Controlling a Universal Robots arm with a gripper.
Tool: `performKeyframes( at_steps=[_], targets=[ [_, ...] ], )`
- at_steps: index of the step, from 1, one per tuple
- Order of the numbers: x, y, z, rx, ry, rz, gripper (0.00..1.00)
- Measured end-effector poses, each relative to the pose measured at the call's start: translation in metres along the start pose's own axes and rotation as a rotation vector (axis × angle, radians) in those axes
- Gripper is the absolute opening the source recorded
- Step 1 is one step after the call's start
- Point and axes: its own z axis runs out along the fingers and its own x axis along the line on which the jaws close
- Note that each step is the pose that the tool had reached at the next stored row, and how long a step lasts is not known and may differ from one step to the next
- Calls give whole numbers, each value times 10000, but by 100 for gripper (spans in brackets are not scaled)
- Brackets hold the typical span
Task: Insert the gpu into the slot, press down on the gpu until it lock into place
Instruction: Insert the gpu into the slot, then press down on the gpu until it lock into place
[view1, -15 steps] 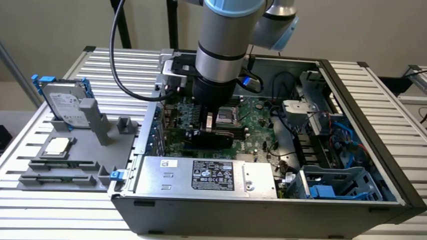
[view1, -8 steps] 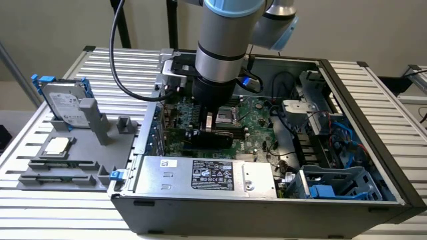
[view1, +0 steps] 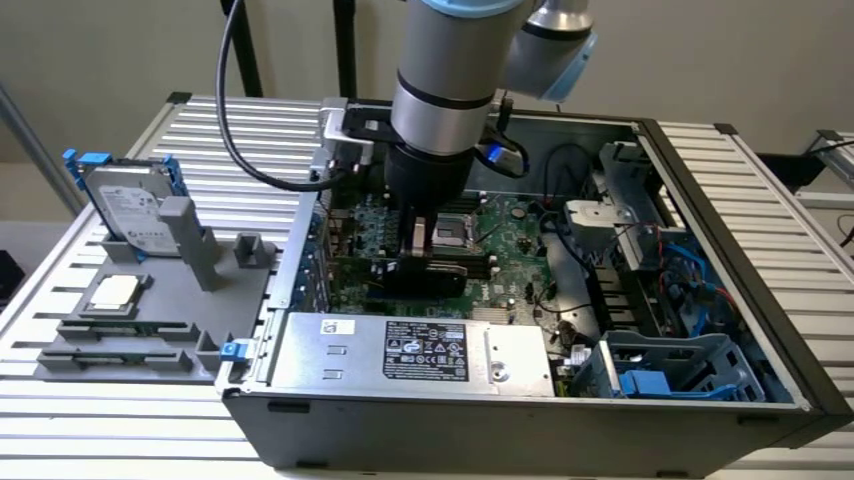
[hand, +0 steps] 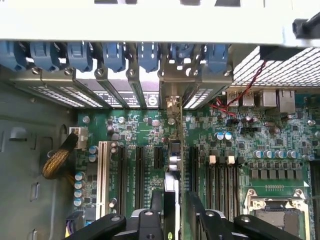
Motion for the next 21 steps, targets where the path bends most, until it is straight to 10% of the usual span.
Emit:
performKeyframes(
  at_steps=[7, 11, 21],
  targets=[
    [-8, 30, -297, -4, 3, -9, 32],
    [-8, 32, -298, -3, 0, -11, 11],
    [-8, 32, -298, -4, 1, -11, 11]
  ],
)
